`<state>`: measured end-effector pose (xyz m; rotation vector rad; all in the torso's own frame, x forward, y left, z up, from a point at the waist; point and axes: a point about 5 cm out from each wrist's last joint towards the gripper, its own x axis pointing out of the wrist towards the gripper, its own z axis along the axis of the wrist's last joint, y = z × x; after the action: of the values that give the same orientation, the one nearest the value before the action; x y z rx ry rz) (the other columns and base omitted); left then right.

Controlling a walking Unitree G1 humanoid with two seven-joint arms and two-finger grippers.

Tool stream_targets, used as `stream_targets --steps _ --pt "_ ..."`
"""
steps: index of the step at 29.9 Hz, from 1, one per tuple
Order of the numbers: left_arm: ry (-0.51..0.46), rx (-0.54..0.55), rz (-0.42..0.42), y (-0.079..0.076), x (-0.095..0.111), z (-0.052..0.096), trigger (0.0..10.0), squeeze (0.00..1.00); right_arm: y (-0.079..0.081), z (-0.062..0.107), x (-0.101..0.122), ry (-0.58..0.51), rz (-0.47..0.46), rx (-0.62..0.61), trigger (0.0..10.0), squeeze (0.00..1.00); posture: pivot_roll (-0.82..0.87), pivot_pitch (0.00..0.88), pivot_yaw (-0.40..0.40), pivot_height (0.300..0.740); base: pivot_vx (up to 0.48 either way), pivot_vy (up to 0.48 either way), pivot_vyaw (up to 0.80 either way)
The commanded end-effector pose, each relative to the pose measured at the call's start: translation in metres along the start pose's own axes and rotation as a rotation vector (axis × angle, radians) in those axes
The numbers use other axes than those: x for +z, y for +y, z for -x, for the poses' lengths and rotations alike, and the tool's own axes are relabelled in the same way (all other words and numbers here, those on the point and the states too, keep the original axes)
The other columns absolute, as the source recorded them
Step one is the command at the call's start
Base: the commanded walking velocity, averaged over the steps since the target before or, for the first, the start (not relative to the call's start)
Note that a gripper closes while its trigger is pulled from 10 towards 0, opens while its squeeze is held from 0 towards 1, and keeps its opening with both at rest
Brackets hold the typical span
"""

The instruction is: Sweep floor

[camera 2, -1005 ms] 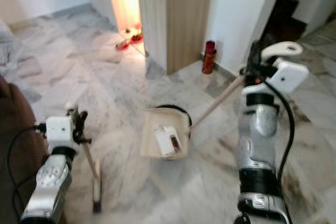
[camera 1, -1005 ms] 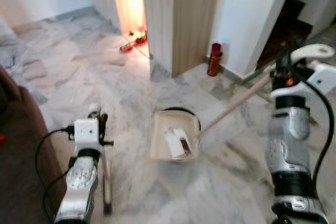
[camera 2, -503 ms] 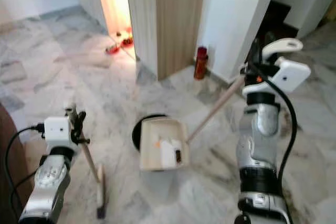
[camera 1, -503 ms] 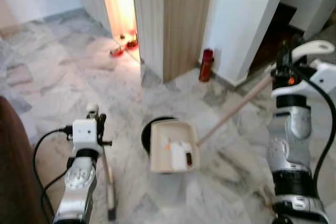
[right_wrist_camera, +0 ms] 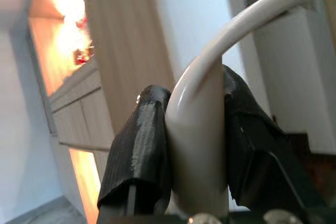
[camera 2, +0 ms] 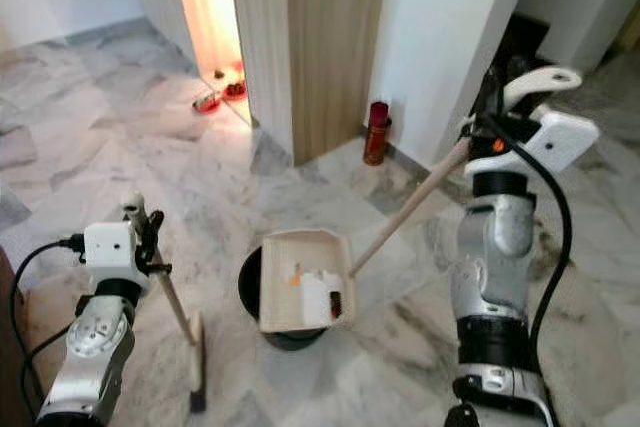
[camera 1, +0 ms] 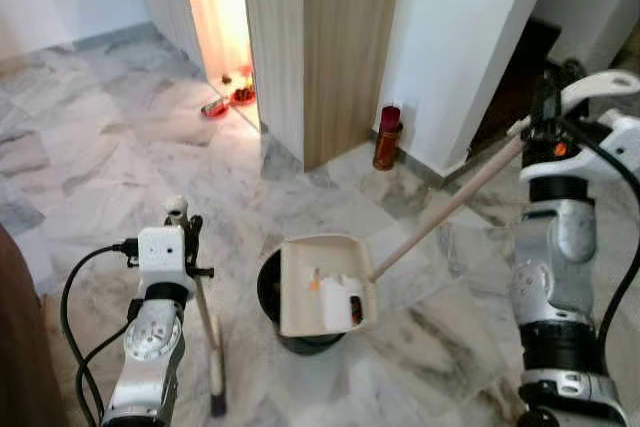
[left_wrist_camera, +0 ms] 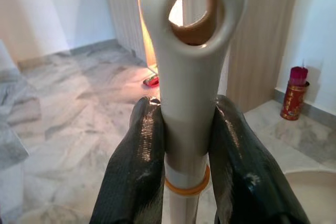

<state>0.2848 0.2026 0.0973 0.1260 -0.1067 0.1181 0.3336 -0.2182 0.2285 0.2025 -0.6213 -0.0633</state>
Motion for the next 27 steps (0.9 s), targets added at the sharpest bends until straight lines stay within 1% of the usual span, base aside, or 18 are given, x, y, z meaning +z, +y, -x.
stream_targets --steps 1,6,20,25,27 --pt "-0.044 0.006 -0.005 0.003 0.008 -0.003 10.0 0.0 0.007 -0.009 0.016 -0.092 -0.033 0.014 10.0 0.0 0.06 0.0 -0.017 0.74 0.296 0.0 0.0" --pt "-0.045 0.003 -0.006 0.002 0.008 -0.004 10.0 0.0 0.01 -0.011 0.015 -0.091 -0.034 0.027 10.0 0.0 0.06 0.0 -0.017 0.74 0.292 0.0 0.0" --pt "-0.048 0.003 -0.002 0.002 0.009 -0.004 10.0 0.0 0.015 -0.012 0.013 -0.082 -0.046 0.058 10.0 0.0 0.06 0.0 -0.018 0.74 0.271 0.0 0.0" --pt "-0.05 0.003 -0.001 0.001 0.009 -0.004 10.0 0.0 0.016 -0.013 0.012 -0.078 -0.074 0.052 10.0 0.0 0.06 0.0 -0.018 0.74 0.0 0.0 0.0" --pt "-0.052 0.001 0.001 0.001 0.009 -0.005 10.0 0.0 0.019 -0.013 0.011 -0.074 -0.076 0.07 10.0 0.0 0.06 0.0 -0.018 0.74 0.0 0.0 0.0"
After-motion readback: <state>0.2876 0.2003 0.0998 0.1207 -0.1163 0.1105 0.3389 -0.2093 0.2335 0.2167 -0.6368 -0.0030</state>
